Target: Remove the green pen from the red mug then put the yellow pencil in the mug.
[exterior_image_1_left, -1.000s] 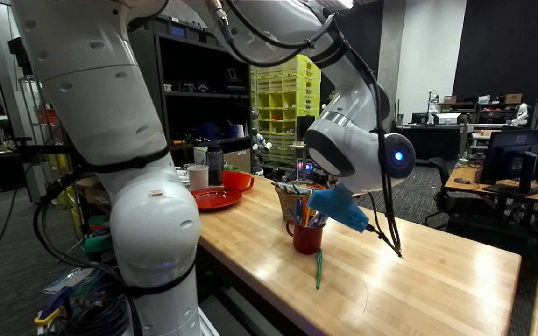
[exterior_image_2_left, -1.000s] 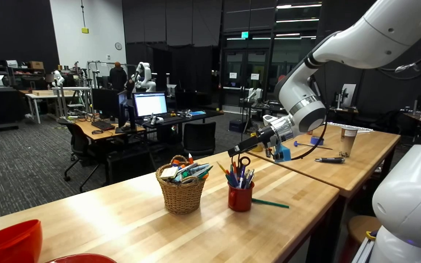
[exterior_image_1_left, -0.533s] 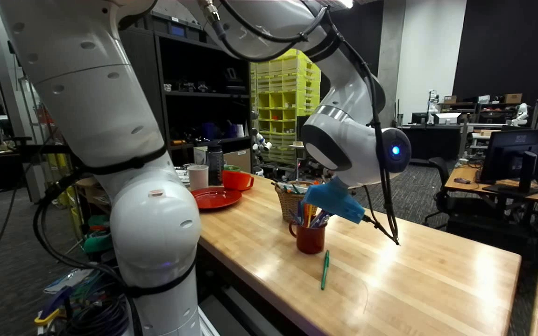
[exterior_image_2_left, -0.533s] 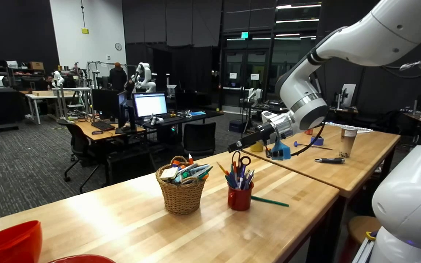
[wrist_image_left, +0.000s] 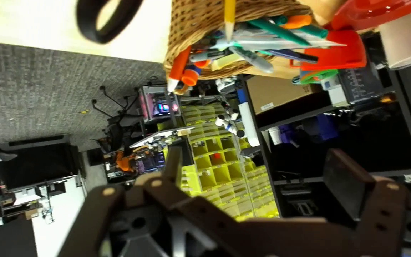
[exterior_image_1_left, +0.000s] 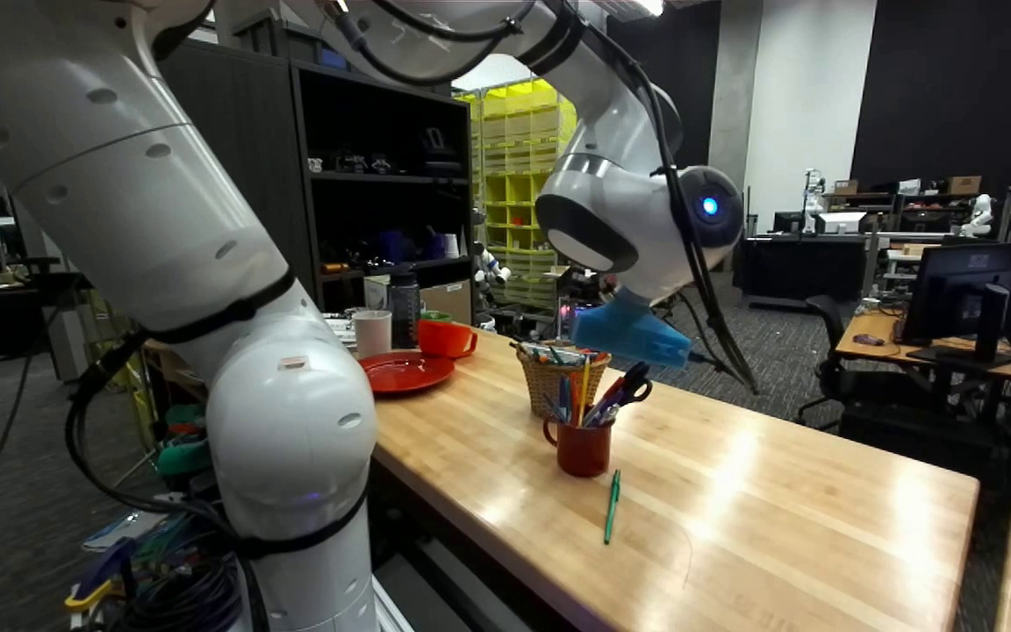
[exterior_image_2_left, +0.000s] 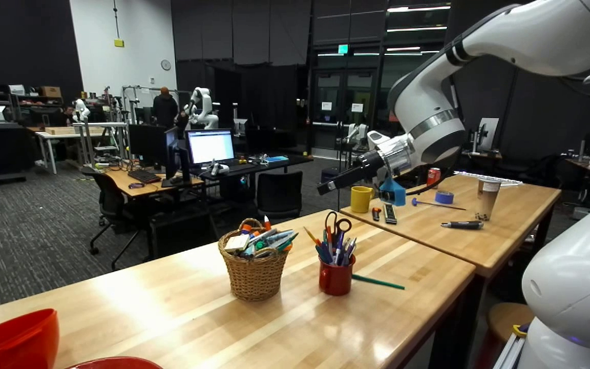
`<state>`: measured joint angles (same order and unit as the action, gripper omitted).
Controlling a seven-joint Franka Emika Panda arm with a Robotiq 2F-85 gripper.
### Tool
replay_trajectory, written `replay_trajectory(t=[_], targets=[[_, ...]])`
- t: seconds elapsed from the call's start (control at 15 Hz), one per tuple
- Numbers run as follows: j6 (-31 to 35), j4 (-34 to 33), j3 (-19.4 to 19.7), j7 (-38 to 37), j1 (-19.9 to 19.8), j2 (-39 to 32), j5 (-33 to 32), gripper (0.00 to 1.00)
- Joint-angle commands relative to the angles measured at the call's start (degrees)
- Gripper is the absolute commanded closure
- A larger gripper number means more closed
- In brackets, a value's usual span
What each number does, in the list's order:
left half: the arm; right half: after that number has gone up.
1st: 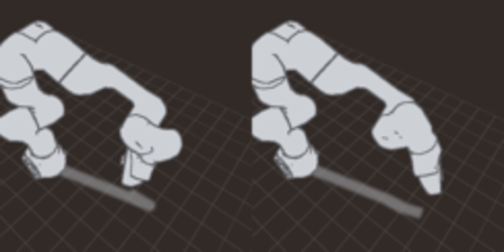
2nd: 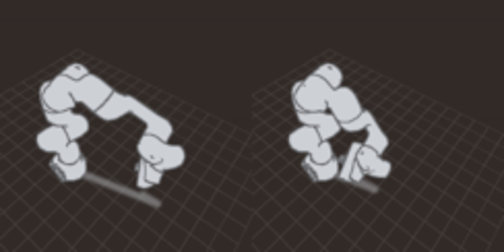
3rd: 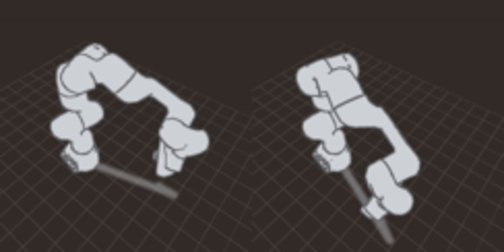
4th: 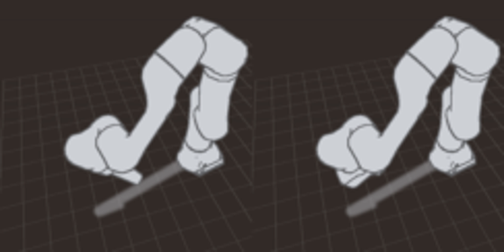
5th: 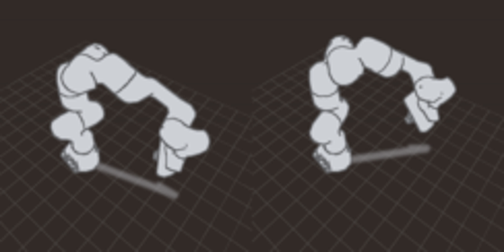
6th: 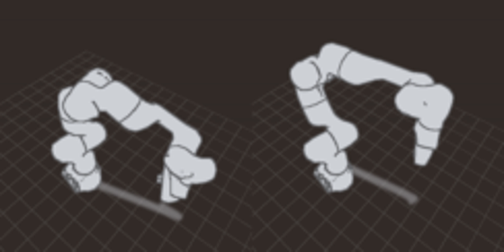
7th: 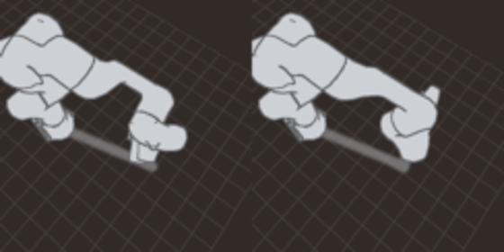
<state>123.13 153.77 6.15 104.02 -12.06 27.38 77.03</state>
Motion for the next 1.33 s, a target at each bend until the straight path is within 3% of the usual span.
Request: replay_trajectory(t=[0.0,0.13,0.27,0.53,0.8,1.0,1.07,1.27], targets=[[13.5,-0.3,-6.3,-5.7,0.6,4.5,-1.5,0.00],[21.5,-0.8,-10.2,-10.0,1.7,5.5,-4.5,0.00],[28.2,-1.5,-14.0,-18.6,2.7,5.4,-12.4,0.00],[30.6,-3.5,-29.5,-38.6,-9.2,4.1,-29.8,0.00],[23.8,-8.3,-41.5,-59.0,-23.7,5.7,-50.3,0.00],[15.4,-13.4,-44.1,-71.8,-28.7,5.2,-66.2,0.00],[22.4,-9.8,-33.1,-74.2,-15.4,0.6,-71.0,0.00],[18.2,-12.5,-34.1,-78.1,-17.4,0.3,-75.4,0.00]])
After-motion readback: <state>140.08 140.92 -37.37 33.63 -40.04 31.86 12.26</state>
